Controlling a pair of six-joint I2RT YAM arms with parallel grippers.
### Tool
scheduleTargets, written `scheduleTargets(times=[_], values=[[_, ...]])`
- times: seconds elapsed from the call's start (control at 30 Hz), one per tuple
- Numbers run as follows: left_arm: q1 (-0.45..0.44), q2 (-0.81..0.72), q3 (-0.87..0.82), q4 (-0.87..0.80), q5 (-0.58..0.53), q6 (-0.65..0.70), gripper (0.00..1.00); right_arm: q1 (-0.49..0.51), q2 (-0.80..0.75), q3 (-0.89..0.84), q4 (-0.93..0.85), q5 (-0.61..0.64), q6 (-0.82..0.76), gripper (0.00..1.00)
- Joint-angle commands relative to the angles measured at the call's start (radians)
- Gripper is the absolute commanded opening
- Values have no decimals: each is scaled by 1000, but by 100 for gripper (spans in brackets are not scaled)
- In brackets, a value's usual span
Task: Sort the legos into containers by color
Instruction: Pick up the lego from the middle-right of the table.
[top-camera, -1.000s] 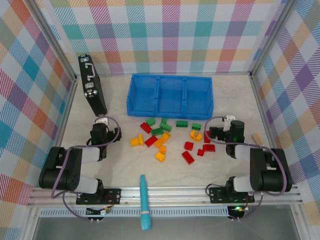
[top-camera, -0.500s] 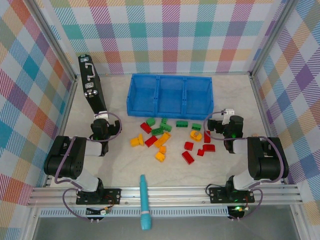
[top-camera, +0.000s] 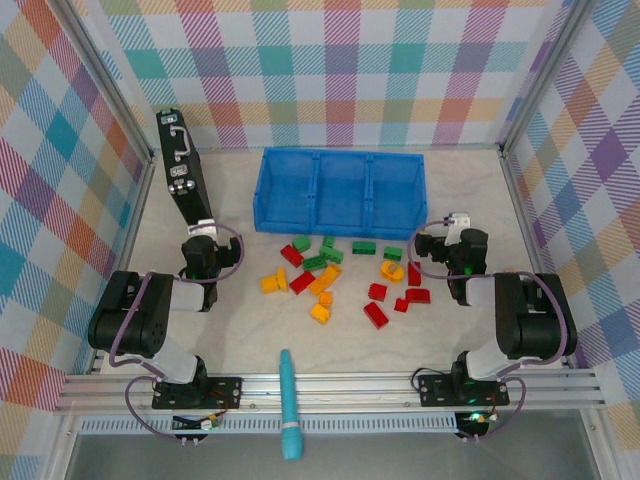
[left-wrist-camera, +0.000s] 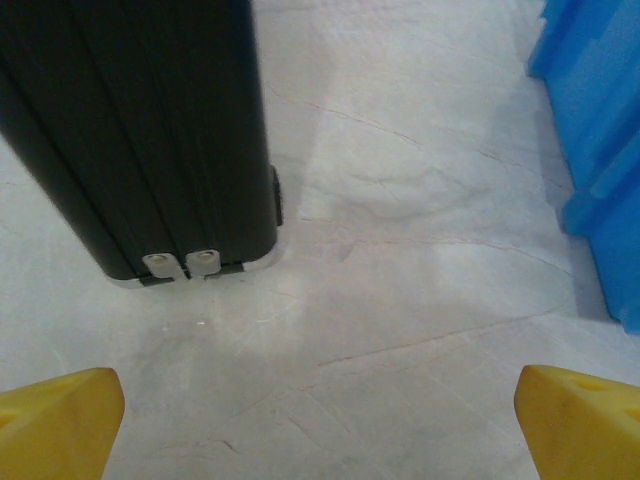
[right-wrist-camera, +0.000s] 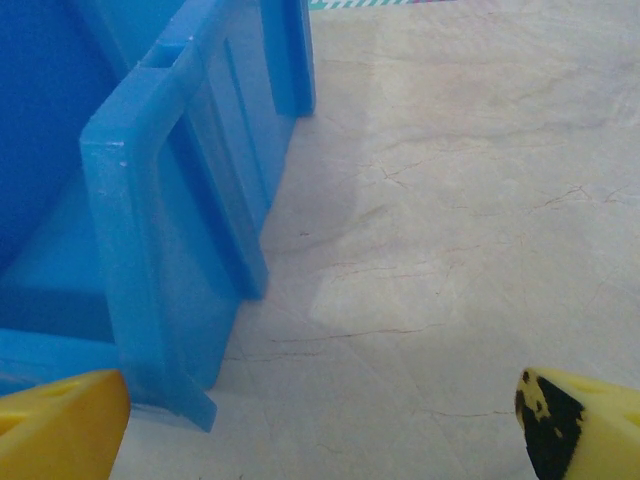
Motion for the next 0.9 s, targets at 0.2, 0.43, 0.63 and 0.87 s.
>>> scheduleTargets(times=[0.2,0.43,0.63,0.87], values=[[-106,-320,369,-641,-50,94,100,46,-255,208,-637,78,164,99],[-124,-284,734,-1007,69,102,100,71,-371,299,-1067,-46,303,99],[-142,-198,910,-1152,178,103,100,91,-314,363,-1267,-85,353,98],[-156,-142,965,-1188,224,103,100,111,-194,416,-1332,-76,336,88]])
